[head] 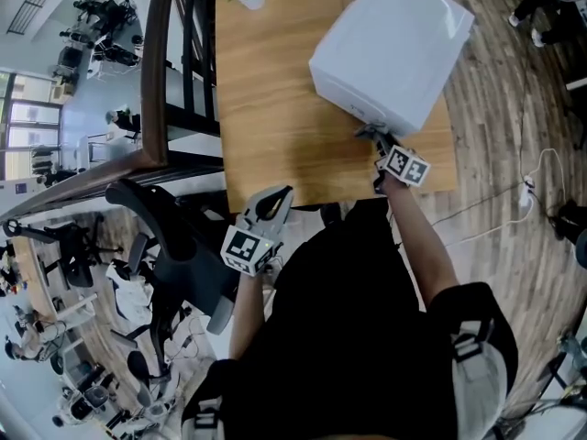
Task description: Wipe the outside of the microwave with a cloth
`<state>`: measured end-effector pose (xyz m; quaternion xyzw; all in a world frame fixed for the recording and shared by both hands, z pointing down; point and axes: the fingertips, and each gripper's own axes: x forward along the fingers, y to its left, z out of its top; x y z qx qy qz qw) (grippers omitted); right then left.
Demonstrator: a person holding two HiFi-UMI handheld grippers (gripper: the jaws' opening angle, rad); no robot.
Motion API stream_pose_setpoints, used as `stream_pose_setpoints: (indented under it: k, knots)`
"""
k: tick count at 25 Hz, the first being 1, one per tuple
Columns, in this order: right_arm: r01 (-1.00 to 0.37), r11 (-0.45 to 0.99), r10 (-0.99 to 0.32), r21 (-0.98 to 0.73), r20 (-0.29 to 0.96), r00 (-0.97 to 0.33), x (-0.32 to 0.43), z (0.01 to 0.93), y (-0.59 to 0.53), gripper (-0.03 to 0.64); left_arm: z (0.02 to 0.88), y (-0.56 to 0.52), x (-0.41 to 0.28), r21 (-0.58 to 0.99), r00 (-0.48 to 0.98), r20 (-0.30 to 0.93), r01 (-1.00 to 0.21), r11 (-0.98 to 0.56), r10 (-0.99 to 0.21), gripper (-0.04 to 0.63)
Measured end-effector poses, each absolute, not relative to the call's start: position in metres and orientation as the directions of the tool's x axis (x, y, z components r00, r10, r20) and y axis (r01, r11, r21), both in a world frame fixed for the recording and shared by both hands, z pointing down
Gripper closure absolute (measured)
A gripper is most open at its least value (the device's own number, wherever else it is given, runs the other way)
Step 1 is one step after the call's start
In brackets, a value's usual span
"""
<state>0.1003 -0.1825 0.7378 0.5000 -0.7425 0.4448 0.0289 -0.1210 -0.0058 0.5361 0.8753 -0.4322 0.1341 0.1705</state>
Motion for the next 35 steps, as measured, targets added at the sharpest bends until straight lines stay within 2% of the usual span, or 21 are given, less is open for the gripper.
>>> stream_pose_setpoints:
  k: [11,35]
  knots:
    - [-0.734,0.142,-0.692,-0.664,0.464,-0.553,0.053,0.736,-0.206,0.575,0.541,0.008,-0.134,0.201,0.553,0.369,-0.832,-0.516,-0.747,0.594]
    - [-0.673,0.131,-0.676,-0.728,0.431,-0.598,-0.044,0.746,-0.257,0.575,0.550,0.022,-0.158,0.212,0.470,0.399,-0.883,-0.419,-0.787,0.594]
